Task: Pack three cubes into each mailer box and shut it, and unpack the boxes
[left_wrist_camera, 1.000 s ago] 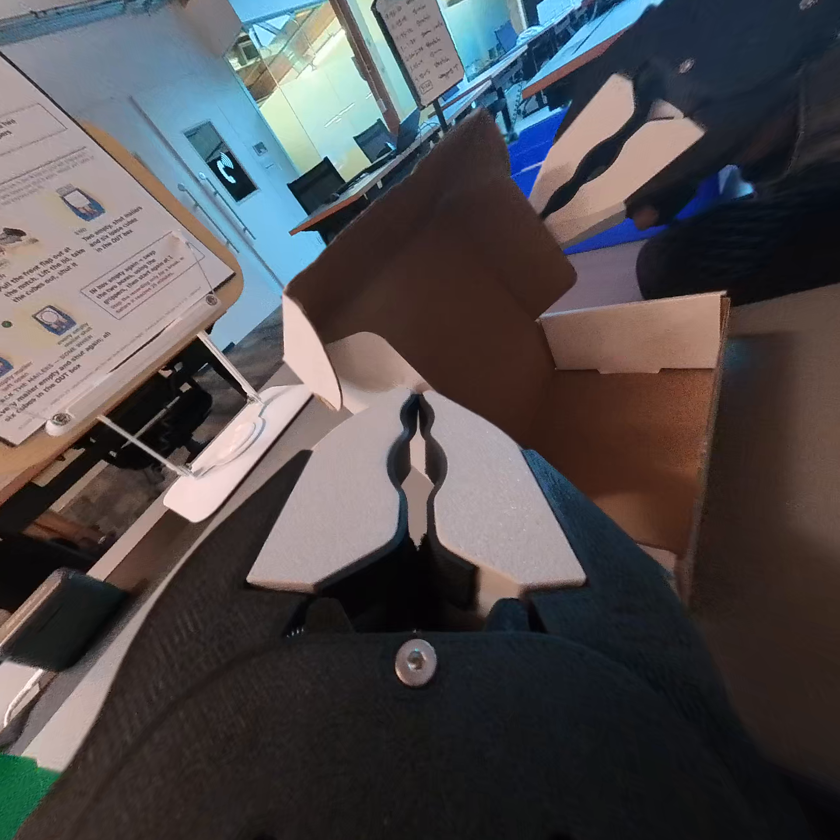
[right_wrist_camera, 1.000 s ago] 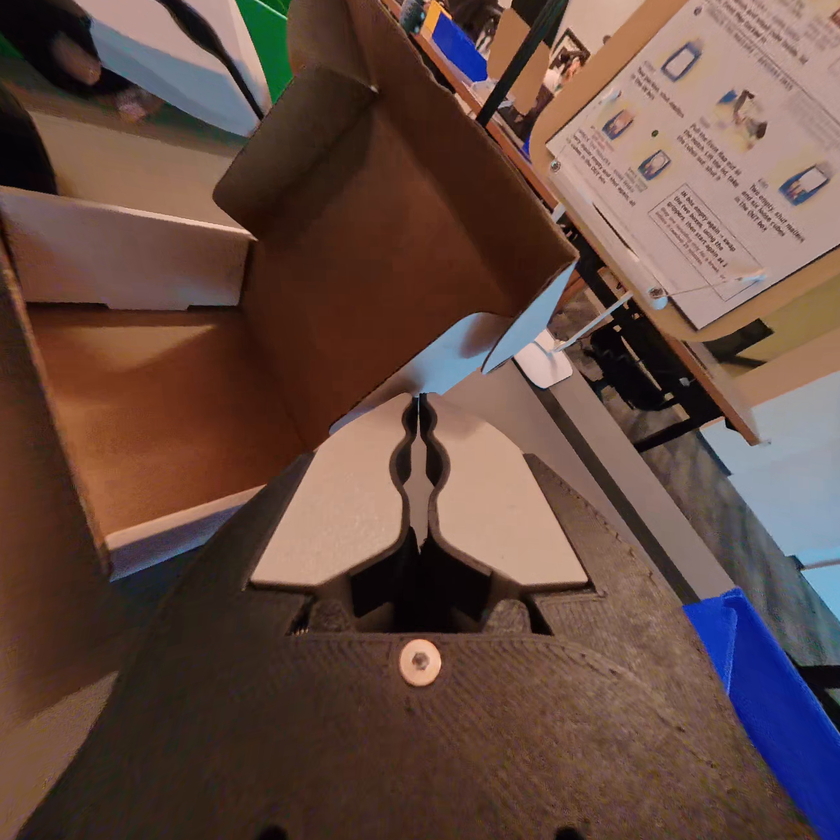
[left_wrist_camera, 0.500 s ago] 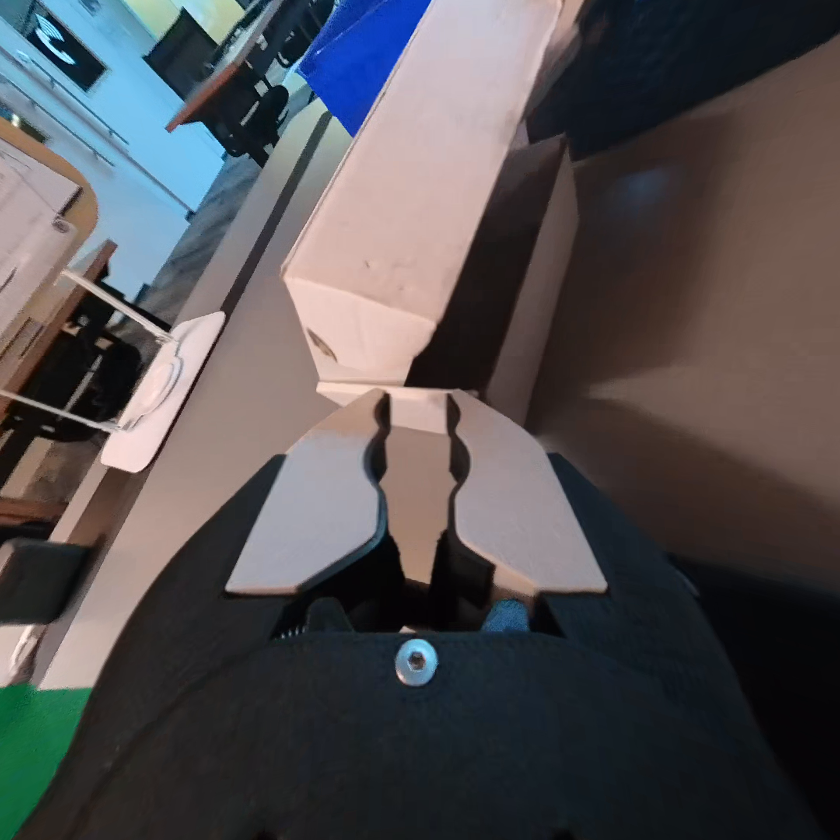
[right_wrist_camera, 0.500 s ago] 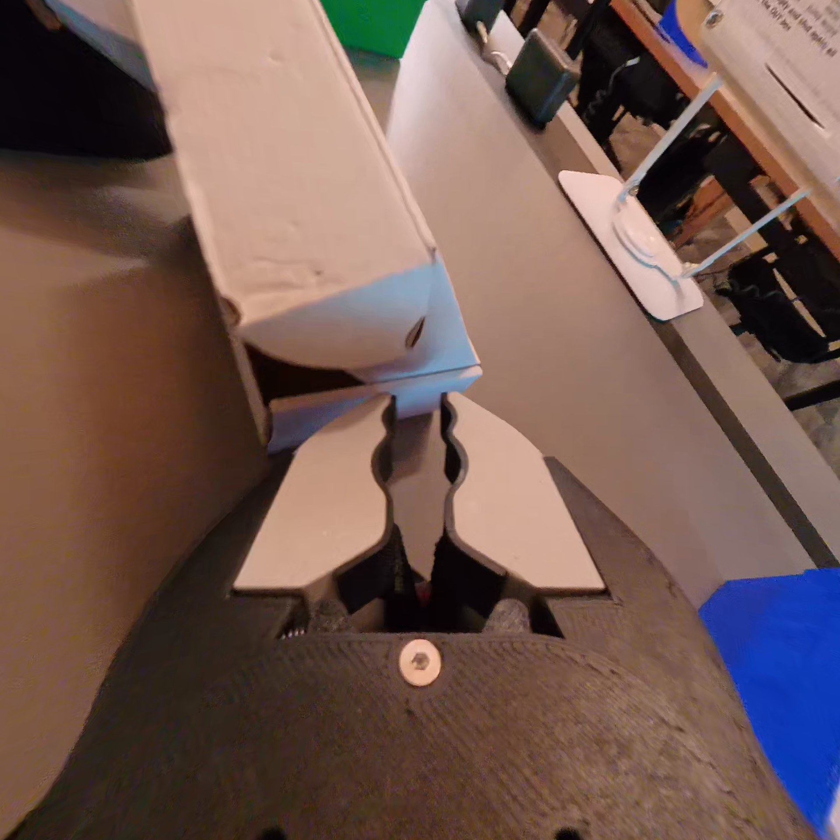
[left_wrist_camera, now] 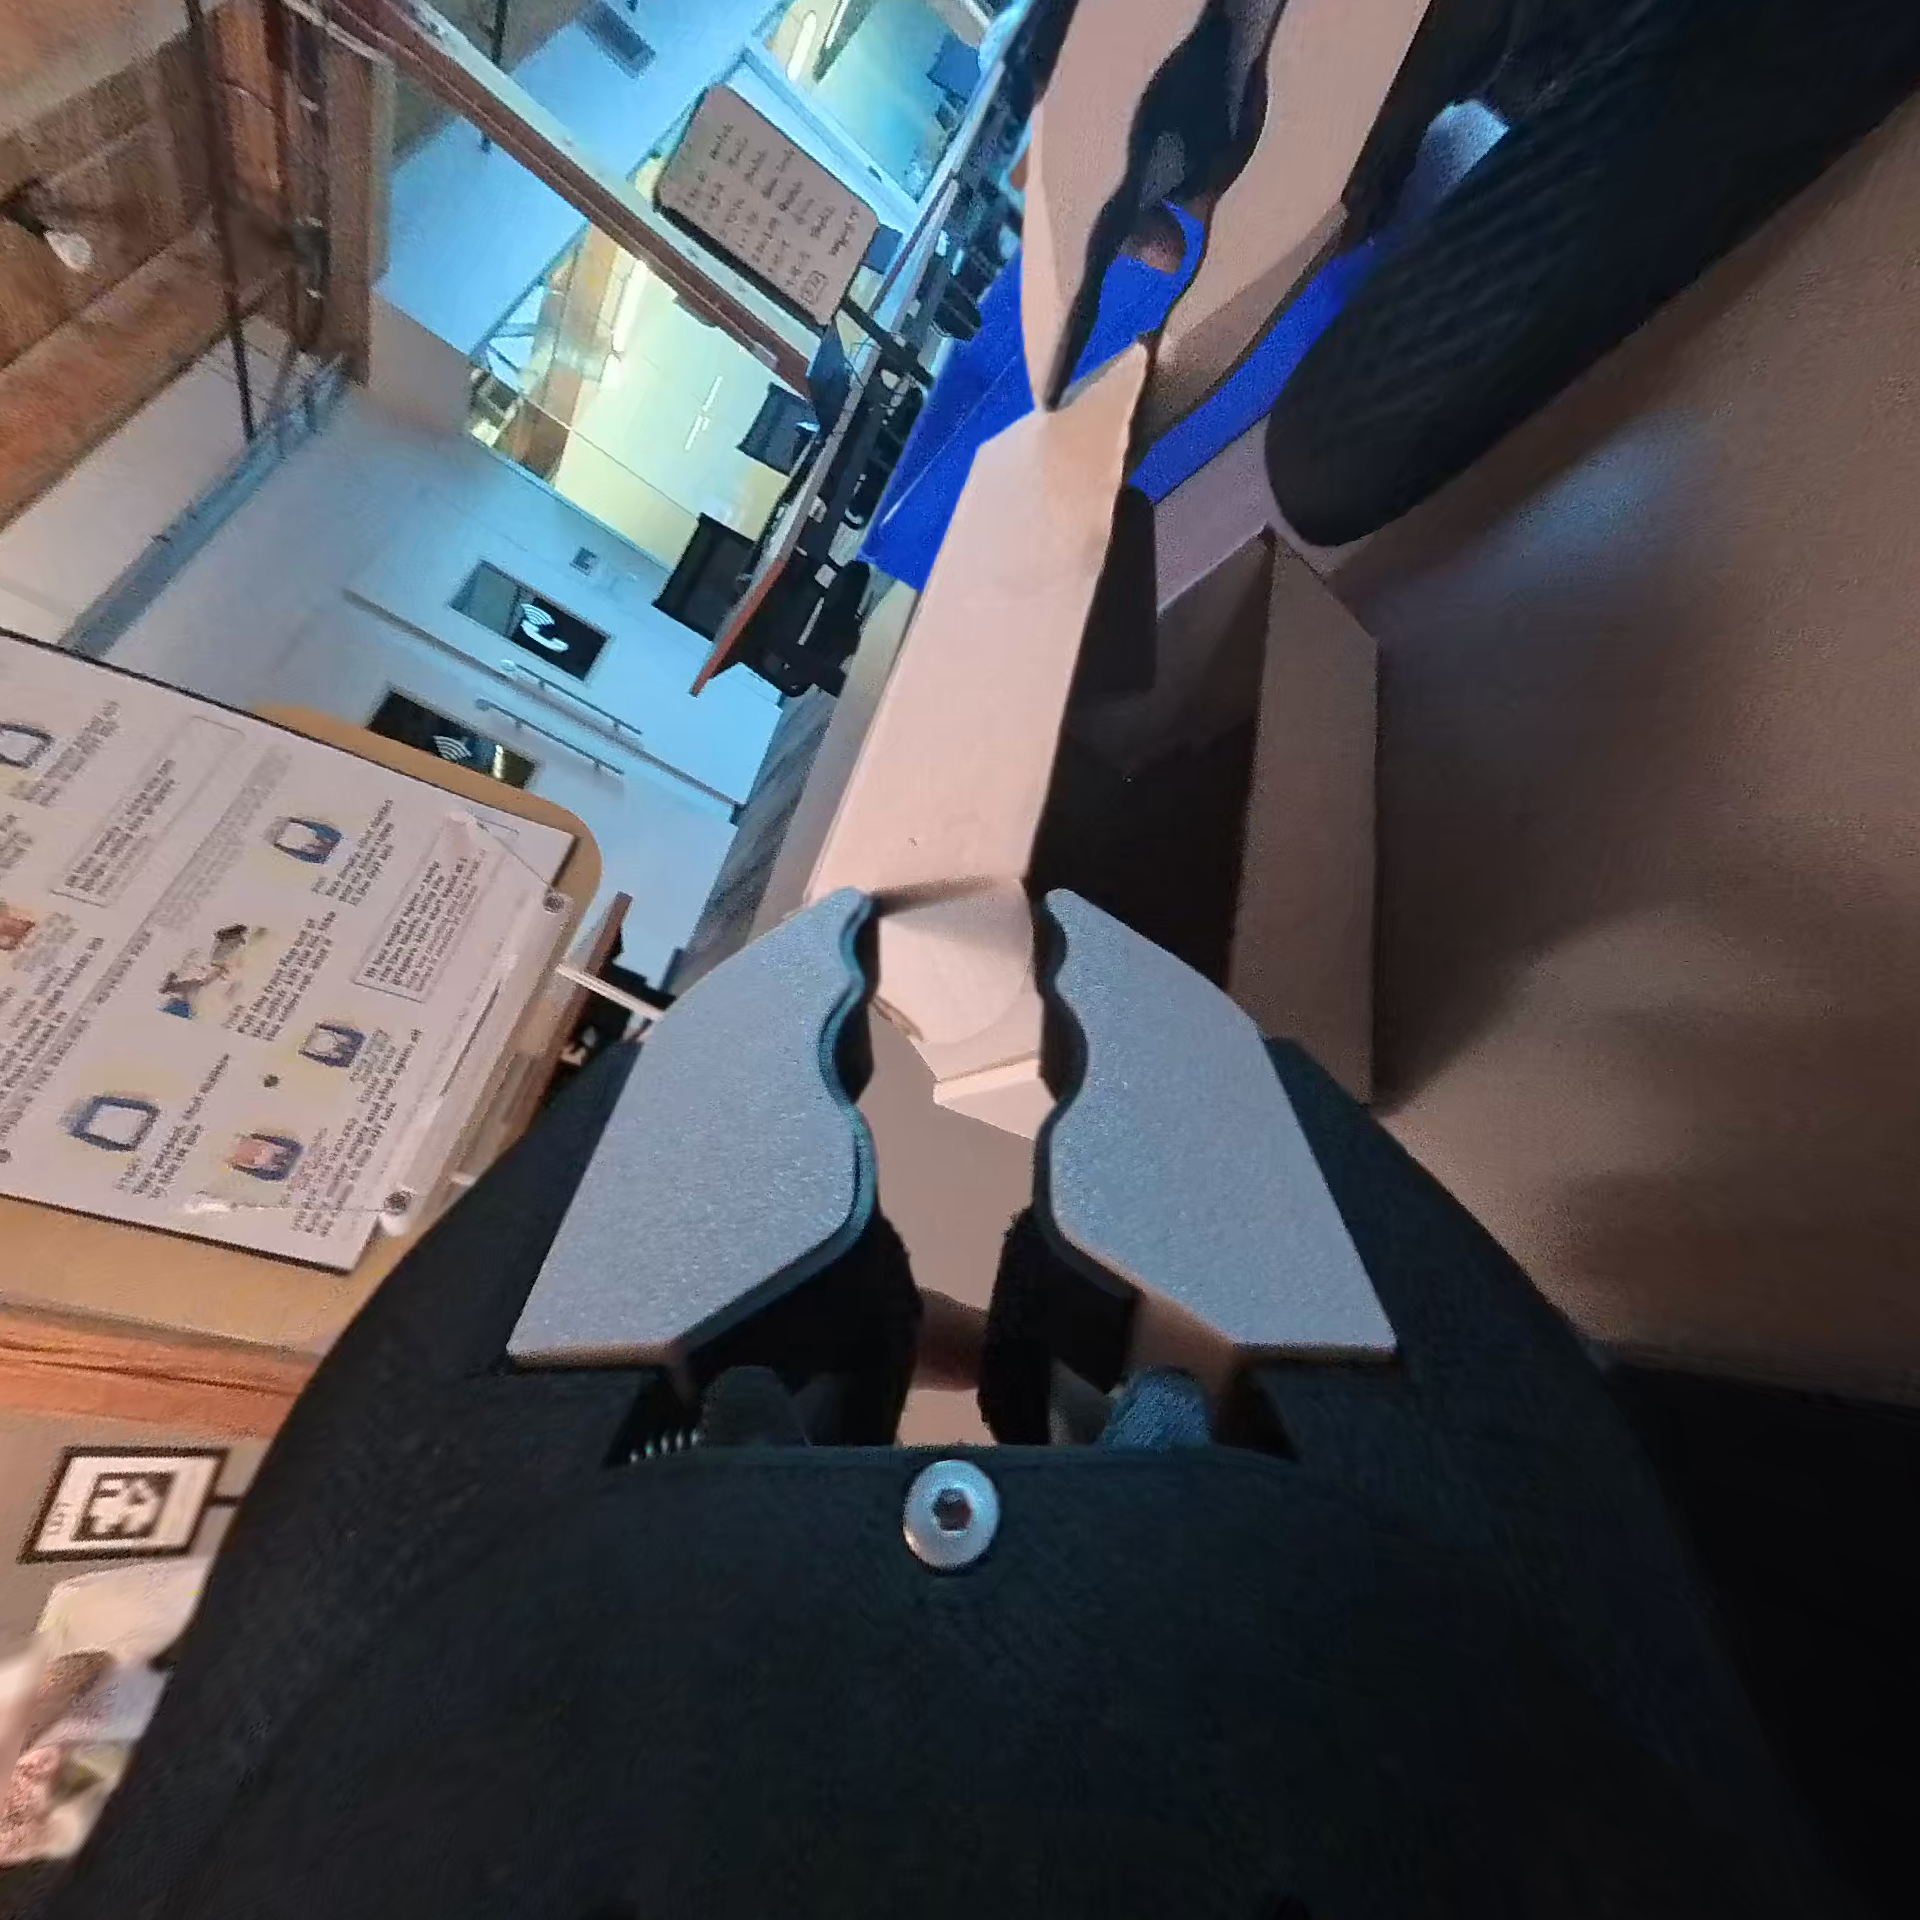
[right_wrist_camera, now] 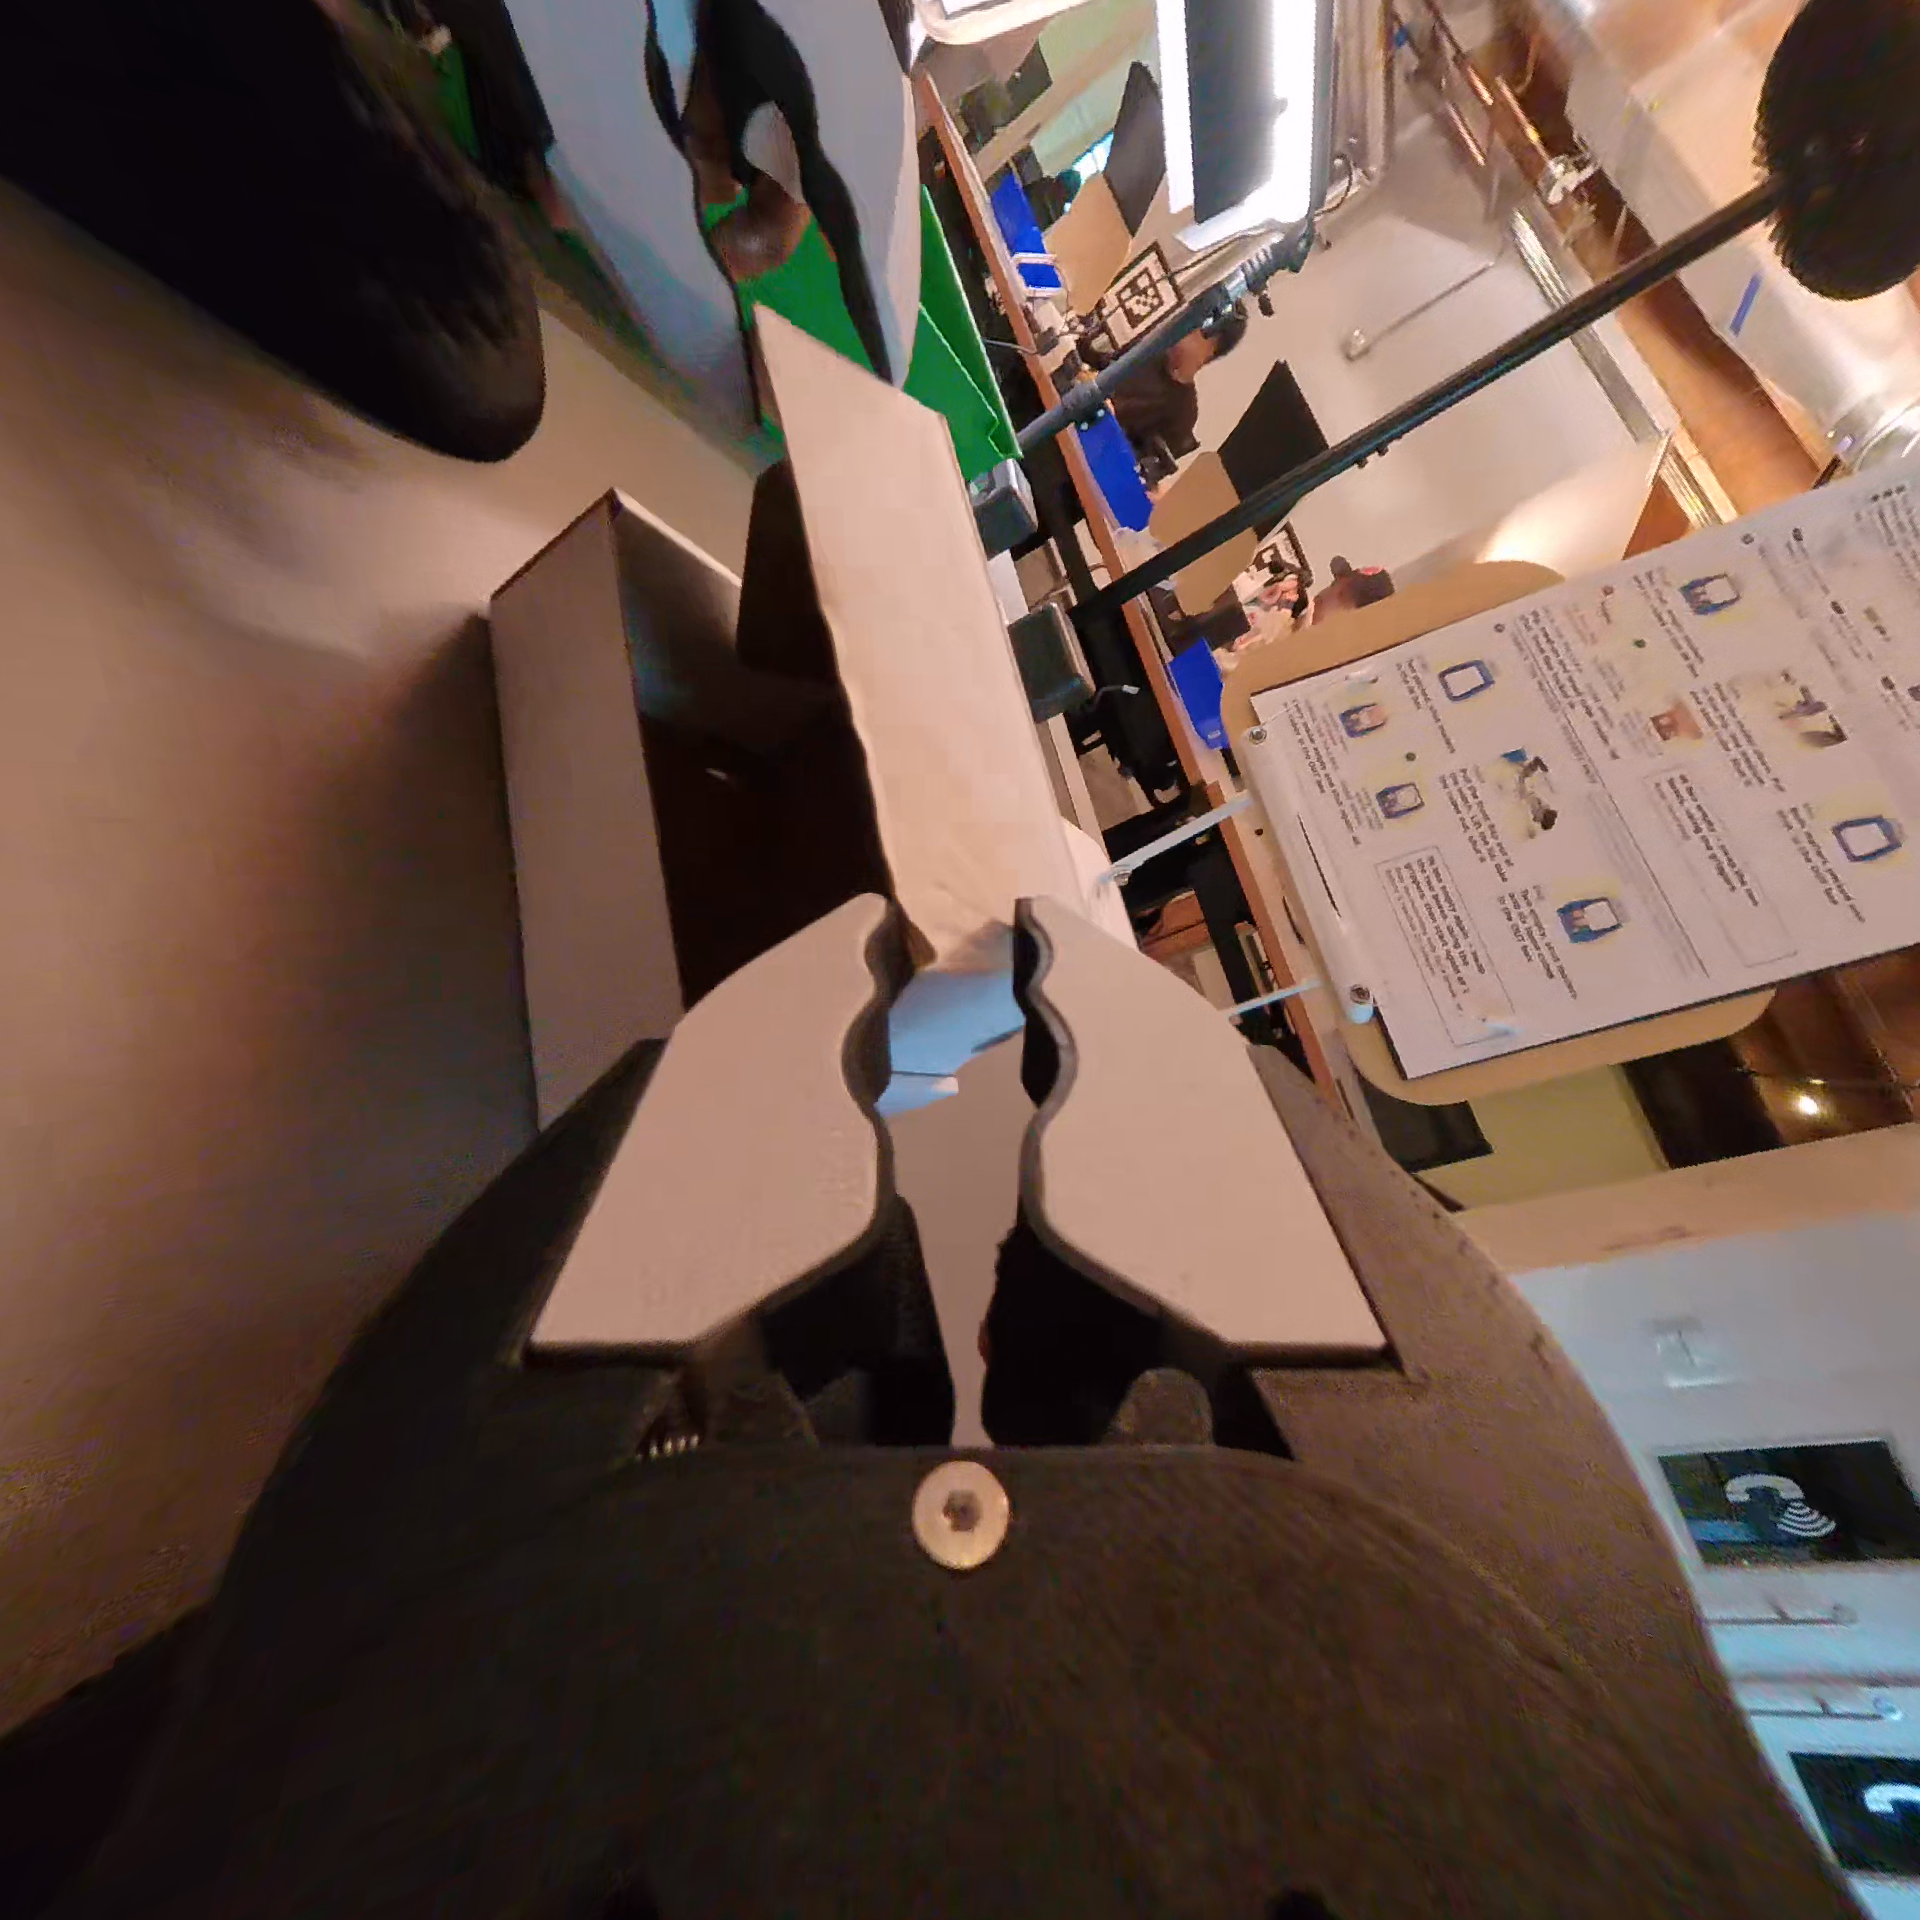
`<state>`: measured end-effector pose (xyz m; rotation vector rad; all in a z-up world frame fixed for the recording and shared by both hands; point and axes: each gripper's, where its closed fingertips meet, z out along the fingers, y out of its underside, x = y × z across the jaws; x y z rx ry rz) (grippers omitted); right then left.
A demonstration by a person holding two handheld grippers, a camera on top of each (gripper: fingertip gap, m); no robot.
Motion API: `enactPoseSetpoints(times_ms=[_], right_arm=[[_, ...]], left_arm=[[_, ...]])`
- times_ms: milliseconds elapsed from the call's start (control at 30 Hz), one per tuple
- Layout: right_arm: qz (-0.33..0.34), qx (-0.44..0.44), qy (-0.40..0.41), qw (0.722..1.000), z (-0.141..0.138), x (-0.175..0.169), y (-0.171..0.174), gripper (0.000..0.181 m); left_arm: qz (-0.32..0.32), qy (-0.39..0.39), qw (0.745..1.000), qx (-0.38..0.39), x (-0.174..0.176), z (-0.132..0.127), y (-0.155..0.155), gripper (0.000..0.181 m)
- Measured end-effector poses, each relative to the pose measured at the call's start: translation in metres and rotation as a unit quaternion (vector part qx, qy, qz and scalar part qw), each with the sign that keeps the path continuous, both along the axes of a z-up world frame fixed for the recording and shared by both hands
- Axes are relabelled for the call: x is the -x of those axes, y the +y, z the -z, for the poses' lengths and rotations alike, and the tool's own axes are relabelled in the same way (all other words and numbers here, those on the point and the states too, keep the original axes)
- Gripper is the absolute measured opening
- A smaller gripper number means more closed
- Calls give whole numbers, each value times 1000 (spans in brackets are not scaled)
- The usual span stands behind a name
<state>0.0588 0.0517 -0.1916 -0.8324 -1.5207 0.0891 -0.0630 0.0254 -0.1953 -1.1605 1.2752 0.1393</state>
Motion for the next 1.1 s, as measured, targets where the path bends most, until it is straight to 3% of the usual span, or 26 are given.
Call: enactPoseSetpoints(times_ms=[67, 233, 367, 533, 633, 833, 900, 1000, 1100], right_arm=[[-4, 14, -3, 1000, -2, 0, 4, 14], [-11, 61, -55, 997, 15, 0, 7, 10], [-16, 156, -80, 984, 33, -1, 9, 6], [5, 316, -62, 947, 37, 2, 26, 6], [21, 350, -56, 935, 37, 6, 41, 6], [44, 329, -43, 942, 39, 13, 70, 8], [42, 333, -41, 941, 39, 12, 69, 17], [40, 362, -42, 930, 39, 5, 62, 58], [59, 419, -64, 904, 52, 2, 62, 96]], left_arm=[[5, -6, 1000, 30, 1, 1, 1, 18], [9, 12, 994, 107, 1, 22, -3, 16], [15, 0, 977, 211, -1, 39, -8, 11], [-1, -84, 942, 325, 0, 37, 6, 9], [-22, -114, 929, 351, 5, 38, 23, 9], [-53, -106, 935, 333, 10, 44, 44, 12], [-56, -93, 931, 348, 11, 49, 40, 41], [-66, -106, 924, 363, 15, 53, 36, 83], [-73, -113, 916, 378, 15, 61, 37, 104]])
